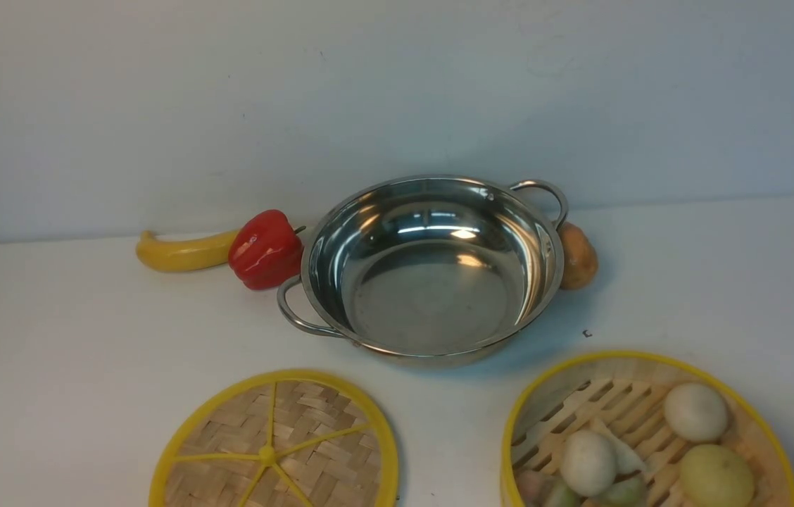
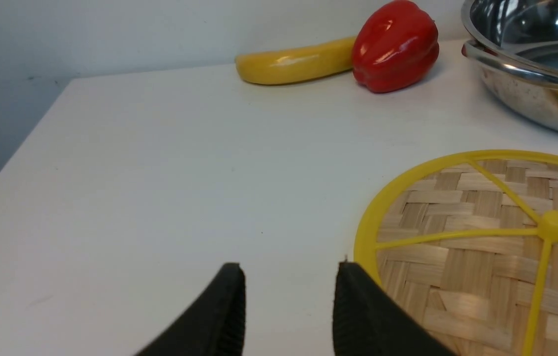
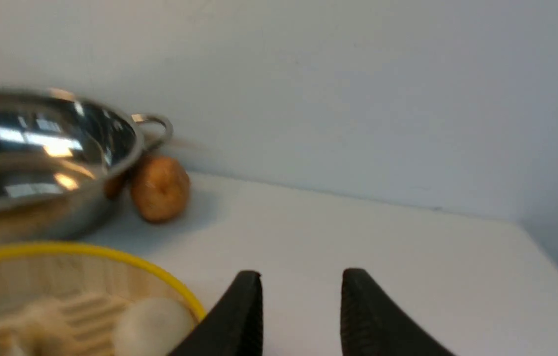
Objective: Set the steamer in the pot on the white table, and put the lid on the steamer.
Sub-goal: 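Reach for and grasp the rim of the bamboo steamer holding the buns with the right gripper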
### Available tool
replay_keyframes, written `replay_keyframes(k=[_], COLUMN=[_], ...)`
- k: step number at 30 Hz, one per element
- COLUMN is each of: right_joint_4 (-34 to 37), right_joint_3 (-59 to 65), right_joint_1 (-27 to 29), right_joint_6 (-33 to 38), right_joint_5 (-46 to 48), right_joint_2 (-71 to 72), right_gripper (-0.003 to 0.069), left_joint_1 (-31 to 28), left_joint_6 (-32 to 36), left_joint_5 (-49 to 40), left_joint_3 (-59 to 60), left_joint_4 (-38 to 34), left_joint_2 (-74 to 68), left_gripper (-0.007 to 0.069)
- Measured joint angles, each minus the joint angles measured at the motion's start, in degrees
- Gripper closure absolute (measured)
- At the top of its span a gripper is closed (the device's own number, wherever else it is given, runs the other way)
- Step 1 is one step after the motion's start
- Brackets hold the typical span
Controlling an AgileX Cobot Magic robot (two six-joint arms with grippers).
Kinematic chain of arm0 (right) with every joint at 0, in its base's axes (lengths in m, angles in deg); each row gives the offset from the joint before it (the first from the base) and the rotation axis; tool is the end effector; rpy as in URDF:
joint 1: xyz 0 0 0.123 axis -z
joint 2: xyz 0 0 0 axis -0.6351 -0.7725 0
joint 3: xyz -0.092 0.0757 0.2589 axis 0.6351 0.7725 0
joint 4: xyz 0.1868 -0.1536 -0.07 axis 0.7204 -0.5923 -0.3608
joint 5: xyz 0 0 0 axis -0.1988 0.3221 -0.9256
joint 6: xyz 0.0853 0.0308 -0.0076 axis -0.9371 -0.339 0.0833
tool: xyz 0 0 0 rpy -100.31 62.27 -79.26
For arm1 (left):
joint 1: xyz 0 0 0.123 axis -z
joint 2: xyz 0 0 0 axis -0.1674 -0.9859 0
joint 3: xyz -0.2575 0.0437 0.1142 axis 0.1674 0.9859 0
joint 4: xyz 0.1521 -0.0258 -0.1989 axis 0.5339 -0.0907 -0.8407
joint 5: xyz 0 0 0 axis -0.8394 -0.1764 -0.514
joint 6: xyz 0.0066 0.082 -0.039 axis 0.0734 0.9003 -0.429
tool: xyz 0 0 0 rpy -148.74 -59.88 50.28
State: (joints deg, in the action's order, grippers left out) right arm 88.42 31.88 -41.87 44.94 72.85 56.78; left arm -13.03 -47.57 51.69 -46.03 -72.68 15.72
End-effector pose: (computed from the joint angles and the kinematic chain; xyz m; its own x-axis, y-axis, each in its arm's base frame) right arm 0.0566 0.0044 0.1887 -0.1634 0.0154 -0.9864 -0.0603 0.9979 0.0256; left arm 0.0536 0.0026 0.1799 -0.2644 0.0353 -0.9638 -0.0399 0.9981 0.0475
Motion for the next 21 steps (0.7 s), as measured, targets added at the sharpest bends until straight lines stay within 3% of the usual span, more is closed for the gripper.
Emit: replay_keyframes(k=[4, 6, 13, 19, 21], right_joint_4=[7.3, 11.5, 18.2, 23.6, 28.9], right_joint_3=[-2.9, -10.1, -31.6, -40.9, -43.0], right_joint_1=[0.0, -0.1, -0.1, -0.1, -0.1], right_joint_6=[-1.4, -0.1, 10.4, 13.7, 13.5], right_joint_5=[5.0, 12.4, 29.6, 37.3, 38.5], right_joint_2=[-0.2, -1.7, -12.8, -20.2, -23.6], right_gripper=[0.0414, 0.0414, 0.0414, 0.0414, 0.0414], left_joint_1=[0.0, 0.0, 0.0, 0.0, 0.0], left_joint_6=[0.0, 0.0, 0.0, 0.0, 0.0], left_joint_5=[0.0, 0.0, 0.0, 0.0, 0.0], left_joint_3=[0.0, 0.0, 0.0, 0.0, 0.0], left_joint_4=[0.0, 0.0, 0.0, 0.0, 0.0], left_joint_2=[0.0, 0.0, 0.0, 0.0, 0.0], left_gripper=[0.0379, 0.0379, 0.0379, 0.0379, 0.0379])
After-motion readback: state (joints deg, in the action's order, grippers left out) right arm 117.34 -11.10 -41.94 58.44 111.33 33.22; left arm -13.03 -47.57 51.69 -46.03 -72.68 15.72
